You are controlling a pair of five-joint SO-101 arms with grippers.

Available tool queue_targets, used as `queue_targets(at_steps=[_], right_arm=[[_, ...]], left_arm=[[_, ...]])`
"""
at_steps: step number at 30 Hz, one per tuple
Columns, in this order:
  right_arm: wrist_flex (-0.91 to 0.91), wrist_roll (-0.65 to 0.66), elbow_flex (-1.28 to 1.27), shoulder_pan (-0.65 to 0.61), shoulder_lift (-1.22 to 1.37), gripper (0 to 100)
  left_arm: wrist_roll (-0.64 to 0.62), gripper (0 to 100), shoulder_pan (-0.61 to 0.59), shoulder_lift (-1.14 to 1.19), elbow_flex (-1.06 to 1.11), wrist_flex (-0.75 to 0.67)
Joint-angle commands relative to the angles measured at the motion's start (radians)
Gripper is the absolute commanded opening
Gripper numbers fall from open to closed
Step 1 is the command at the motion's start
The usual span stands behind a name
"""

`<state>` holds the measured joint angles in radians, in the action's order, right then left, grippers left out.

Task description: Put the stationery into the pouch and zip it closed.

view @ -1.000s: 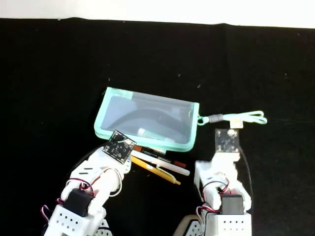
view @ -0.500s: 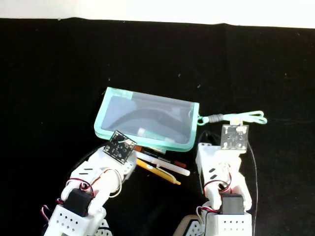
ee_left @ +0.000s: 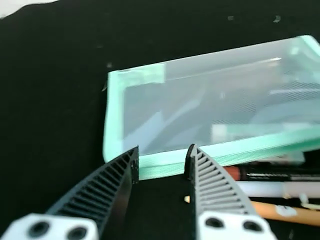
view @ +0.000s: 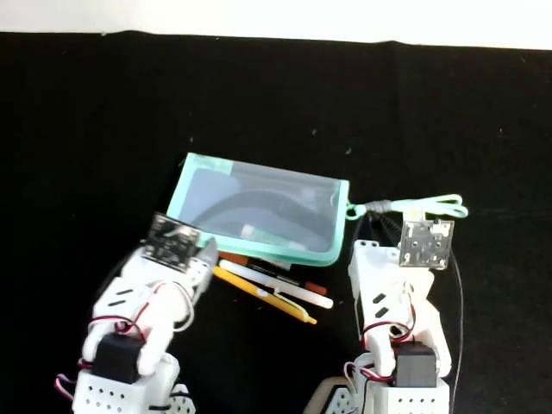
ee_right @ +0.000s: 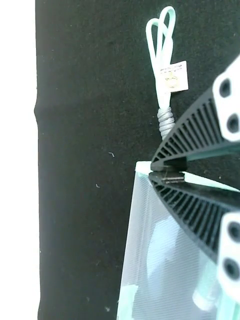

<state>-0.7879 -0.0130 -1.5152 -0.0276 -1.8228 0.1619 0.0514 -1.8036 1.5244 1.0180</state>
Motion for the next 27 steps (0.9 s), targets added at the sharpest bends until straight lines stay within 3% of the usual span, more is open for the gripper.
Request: queue_targets(at_steps=[1, 7, 11, 22, 27], right_arm=[[0.015, 0.006, -0.027, 0.008, -0.010, 1.2], [-0.067, 0.023, 0.002, 0.010, -0.008, 1.3], [-0.209, 0.245, 0.096, 0.004, -0.004, 1.3], [-0.484, 0.290, 0.384, 0.005, 0.005, 1.4], [-0.539, 0.374, 0.506, 0.008, 0.176, 11.1]], left_arm=[[0.008, 18, -0.087, -0.010, -0.045, -0.005], [0.048, 18, -0.143, -0.005, -0.093, 0.009], [0.252, 18, -0.150, -0.005, -0.094, 0.080], [0.253, 18, -0.143, -0.004, -0.196, 0.147], [0.281, 18, -0.143, -0.004, -0.242, 0.193]])
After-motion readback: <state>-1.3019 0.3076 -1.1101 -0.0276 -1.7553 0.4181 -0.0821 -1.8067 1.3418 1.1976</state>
